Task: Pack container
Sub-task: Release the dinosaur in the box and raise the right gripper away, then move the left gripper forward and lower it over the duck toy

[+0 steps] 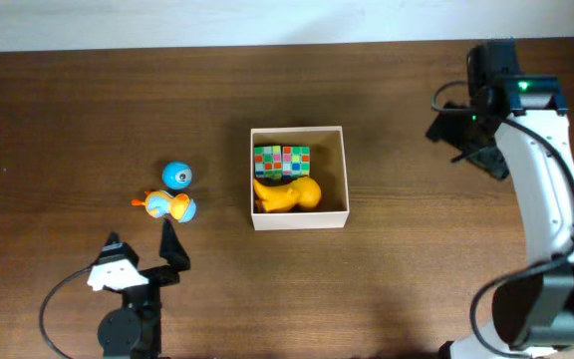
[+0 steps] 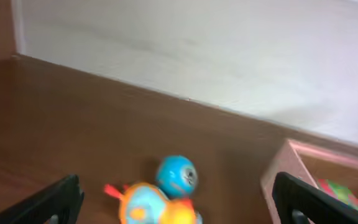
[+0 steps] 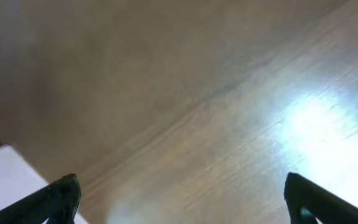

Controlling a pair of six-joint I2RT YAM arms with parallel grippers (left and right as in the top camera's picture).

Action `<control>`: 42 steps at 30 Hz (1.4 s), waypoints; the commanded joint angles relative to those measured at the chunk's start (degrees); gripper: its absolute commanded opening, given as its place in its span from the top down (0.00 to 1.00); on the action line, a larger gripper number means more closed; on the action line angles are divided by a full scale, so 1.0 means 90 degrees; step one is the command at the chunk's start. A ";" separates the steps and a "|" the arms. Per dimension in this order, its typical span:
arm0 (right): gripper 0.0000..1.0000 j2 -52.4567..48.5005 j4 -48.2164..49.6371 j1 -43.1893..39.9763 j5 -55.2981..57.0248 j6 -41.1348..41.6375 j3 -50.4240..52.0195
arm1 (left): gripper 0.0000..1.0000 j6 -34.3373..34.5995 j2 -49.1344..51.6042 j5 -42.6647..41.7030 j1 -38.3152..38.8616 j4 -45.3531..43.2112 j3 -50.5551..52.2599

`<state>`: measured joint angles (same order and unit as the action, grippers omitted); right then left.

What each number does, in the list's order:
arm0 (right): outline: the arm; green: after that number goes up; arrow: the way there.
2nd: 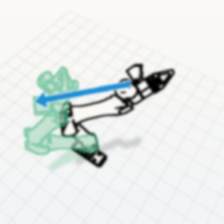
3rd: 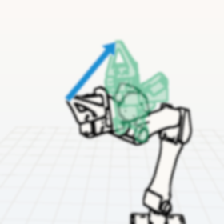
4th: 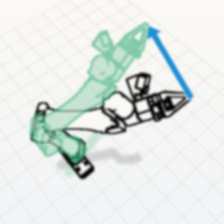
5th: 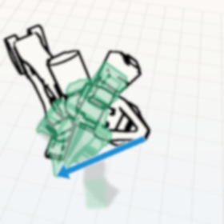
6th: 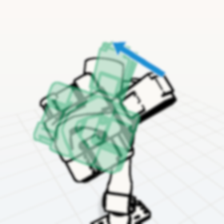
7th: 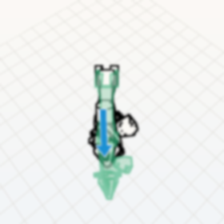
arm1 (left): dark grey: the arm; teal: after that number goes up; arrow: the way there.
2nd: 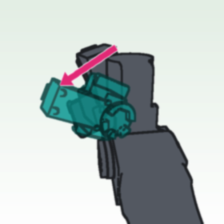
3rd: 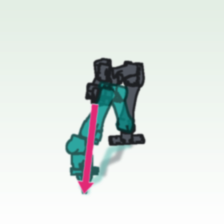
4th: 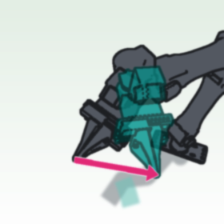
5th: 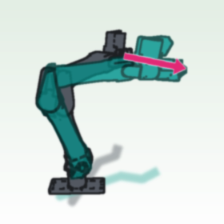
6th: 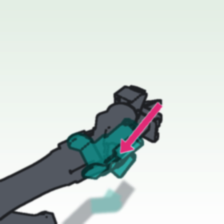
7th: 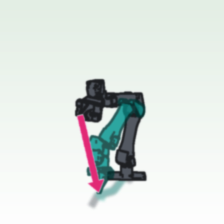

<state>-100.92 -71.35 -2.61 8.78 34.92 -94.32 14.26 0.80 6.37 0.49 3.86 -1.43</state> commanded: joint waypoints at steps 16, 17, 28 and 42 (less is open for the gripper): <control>0.01 -0.0080 0.0539 -0.0100 -0.0238 -0.0544 0.0661 | 0.01 -0.1382 0.5017 -0.0571 -0.0034 0.4826 -0.6853; 0.01 -0.0080 0.0539 -0.0100 -0.0238 -0.0544 0.0661 | 0.01 -0.1382 0.5370 -0.0571 -0.0032 0.5173 -0.7227; 0.01 -0.0080 0.0539 -0.0100 -0.0238 -0.0544 0.0661 | 0.01 -0.1379 0.7987 -0.1285 -0.0032 0.7405 -0.8697; 0.01 -0.0080 0.0539 -0.0100 -0.0238 -0.0544 0.0661 | 0.01 -0.1379 1.0195 -0.1253 -0.0032 0.6997 -0.8697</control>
<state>-102.08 -66.54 -3.25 6.50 29.98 -88.36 2.57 88.88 -4.16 0.45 67.83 -78.65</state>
